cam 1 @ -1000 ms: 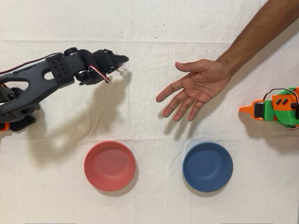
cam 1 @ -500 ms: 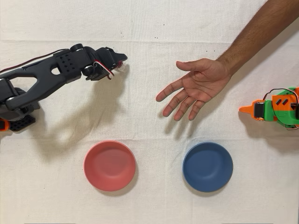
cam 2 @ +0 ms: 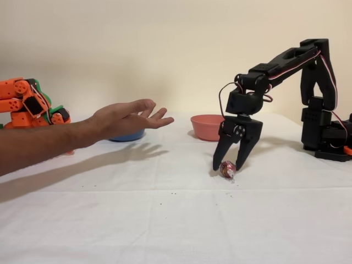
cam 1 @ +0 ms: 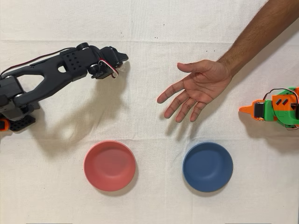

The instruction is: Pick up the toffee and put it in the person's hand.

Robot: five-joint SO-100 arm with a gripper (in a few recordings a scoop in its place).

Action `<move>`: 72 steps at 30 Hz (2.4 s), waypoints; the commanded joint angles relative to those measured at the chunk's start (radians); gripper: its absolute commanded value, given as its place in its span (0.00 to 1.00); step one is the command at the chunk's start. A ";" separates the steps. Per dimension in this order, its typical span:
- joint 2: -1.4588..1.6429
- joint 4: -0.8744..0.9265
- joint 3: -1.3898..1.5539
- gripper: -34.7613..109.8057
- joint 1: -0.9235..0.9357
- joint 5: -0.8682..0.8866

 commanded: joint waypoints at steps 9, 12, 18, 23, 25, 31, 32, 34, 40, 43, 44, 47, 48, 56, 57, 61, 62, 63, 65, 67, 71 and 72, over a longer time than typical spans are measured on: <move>0.008 -0.003 -0.077 0.37 -0.014 -0.055; 0.006 -0.005 -0.080 0.32 -0.014 -0.080; 0.026 -0.005 -0.075 0.30 -0.014 -0.075; 0.058 -0.006 -0.075 0.27 -0.009 -0.077; 0.077 -0.006 -0.075 0.27 -0.006 -0.074; 0.152 -0.012 -0.072 0.29 0.002 -0.051; 0.166 -0.014 -0.074 0.29 0.005 -0.048; 0.193 -0.014 -0.078 0.29 0.012 -0.043; 0.264 -0.015 -0.117 0.29 0.058 -0.043; 0.278 -0.017 -0.167 0.29 0.084 -0.061; 0.281 -0.017 -0.186 0.29 0.094 -0.069; 0.282 -0.025 -0.239 0.29 0.120 -0.083; 0.281 -0.028 -0.259 0.29 0.129 -0.086; 0.241 -0.034 -0.405 0.28 0.181 -0.103; 0.235 -0.037 -0.419 0.28 0.187 -0.107; 0.193 -0.052 -0.500 0.28 0.206 -0.120; 0.183 -0.058 -0.517 0.28 0.210 -0.123; 0.172 -0.064 -0.535 0.28 0.213 -0.130; 0.146 -0.080 -0.569 0.27 0.222 -0.149; 0.118 -0.091 -0.607 0.27 0.232 -0.160; 0.067 -0.101 -0.672 0.27 0.244 -0.176; 0.052 -0.103 -0.689 0.27 0.245 -0.179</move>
